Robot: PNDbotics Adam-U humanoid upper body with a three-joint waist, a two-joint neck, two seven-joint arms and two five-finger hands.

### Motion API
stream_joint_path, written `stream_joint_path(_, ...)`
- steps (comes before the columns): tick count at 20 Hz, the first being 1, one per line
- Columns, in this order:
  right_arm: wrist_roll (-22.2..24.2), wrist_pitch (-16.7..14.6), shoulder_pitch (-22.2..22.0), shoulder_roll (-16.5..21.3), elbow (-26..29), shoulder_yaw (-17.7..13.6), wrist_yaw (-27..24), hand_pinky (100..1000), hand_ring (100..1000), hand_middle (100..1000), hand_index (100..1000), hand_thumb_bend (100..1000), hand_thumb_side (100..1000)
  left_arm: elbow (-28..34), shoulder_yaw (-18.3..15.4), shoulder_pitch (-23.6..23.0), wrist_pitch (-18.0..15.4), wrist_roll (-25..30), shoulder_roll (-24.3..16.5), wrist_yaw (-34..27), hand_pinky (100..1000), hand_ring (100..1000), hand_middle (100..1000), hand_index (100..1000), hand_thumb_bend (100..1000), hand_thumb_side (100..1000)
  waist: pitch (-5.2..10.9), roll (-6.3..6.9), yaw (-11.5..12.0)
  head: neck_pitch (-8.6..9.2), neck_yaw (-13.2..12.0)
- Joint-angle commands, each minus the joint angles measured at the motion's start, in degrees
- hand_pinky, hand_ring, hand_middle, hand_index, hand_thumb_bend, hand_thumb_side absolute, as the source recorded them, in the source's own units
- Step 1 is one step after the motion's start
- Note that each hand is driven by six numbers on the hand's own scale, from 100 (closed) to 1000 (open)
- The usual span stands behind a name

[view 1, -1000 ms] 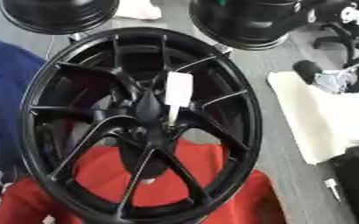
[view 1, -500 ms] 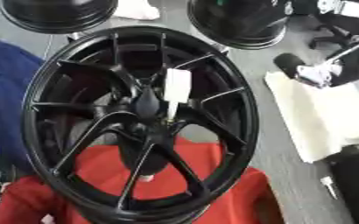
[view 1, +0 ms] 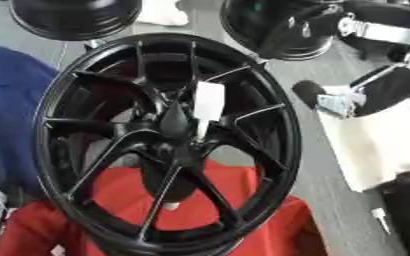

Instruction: Pull the pin out of the wheel hub.

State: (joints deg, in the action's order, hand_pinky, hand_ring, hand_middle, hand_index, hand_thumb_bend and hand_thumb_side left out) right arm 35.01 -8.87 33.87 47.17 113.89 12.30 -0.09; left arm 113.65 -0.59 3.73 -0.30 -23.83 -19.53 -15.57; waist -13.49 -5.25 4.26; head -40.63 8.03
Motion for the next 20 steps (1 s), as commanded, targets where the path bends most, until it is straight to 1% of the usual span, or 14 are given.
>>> stream_joint_path(1,0.6,0.2,1.2,0.3,0.7,0.0,0.7,859,838,788,836,100,349,0.9,-0.5,0.0,0.4,-0.1,-0.3,0.2,614,749,623,691,100,794,0.9,0.23,-0.2,0.65,-0.3)
stream_joint_path(6,1.0,2.3,1.5,-0.8,0.7,1.0,3.6,865,848,798,850,100,385,0.9,-0.6,-0.1,0.8,-0.3,-0.1,0.2,614,749,623,691,100,794,0.86,0.09,0.0,0.73,-0.2)
stream_joint_path(7,0.9,2.8,1.6,-1.0,0.7,1.2,4.1,867,853,803,855,100,386,0.9,-0.6,0.0,0.8,-0.3,-0.1,0.3,614,750,624,691,100,795,0.85,0.03,0.1,0.76,-0.1)
stream_joint_path(8,0.9,3.1,1.6,-1.2,0.7,1.5,4.6,871,857,806,861,100,360,0.9,-0.6,0.0,0.9,-0.2,0.0,0.3,615,750,624,692,100,796,0.83,-0.02,0.2,0.77,-0.1)
stream_joint_path(9,0.8,3.5,1.6,-1.3,0.7,1.8,5.3,873,862,810,866,100,398,0.9,-0.6,0.0,0.9,-0.2,0.0,0.3,616,750,624,692,100,796,0.79,-0.06,0.3,0.73,0.0)
stream_joint_path(10,0.8,3.8,1.6,-1.5,0.7,2.1,5.9,875,865,812,876,100,394,0.9,-0.6,0.0,1.0,-0.2,0.1,0.4,619,751,624,692,100,797,0.76,-0.11,0.4,0.67,0.0)
stream_joint_path(16,0.3,5.7,2.3,-2.2,0.7,3.6,10.0,892,897,840,903,100,449,0.9,-0.4,0.2,1.4,0.0,0.3,0.1,627,751,624,691,100,799,0.59,-0.54,1.3,0.04,0.5)
stream_joint_path(18,0.0,6.4,2.7,-2.4,0.7,3.9,11.1,895,902,844,907,100,431,0.9,-0.4,0.3,1.6,0.0,0.4,0.0,628,751,623,690,100,800,0.61,-0.69,1.5,-0.21,0.7)
stream_joint_path(20,-0.2,7.1,2.9,-2.5,0.7,4.2,12.0,902,914,853,917,100,387,0.9,-0.4,0.3,1.7,0.0,0.4,-0.1,628,750,622,689,100,801,0.75,-0.89,1.7,-0.52,0.9)
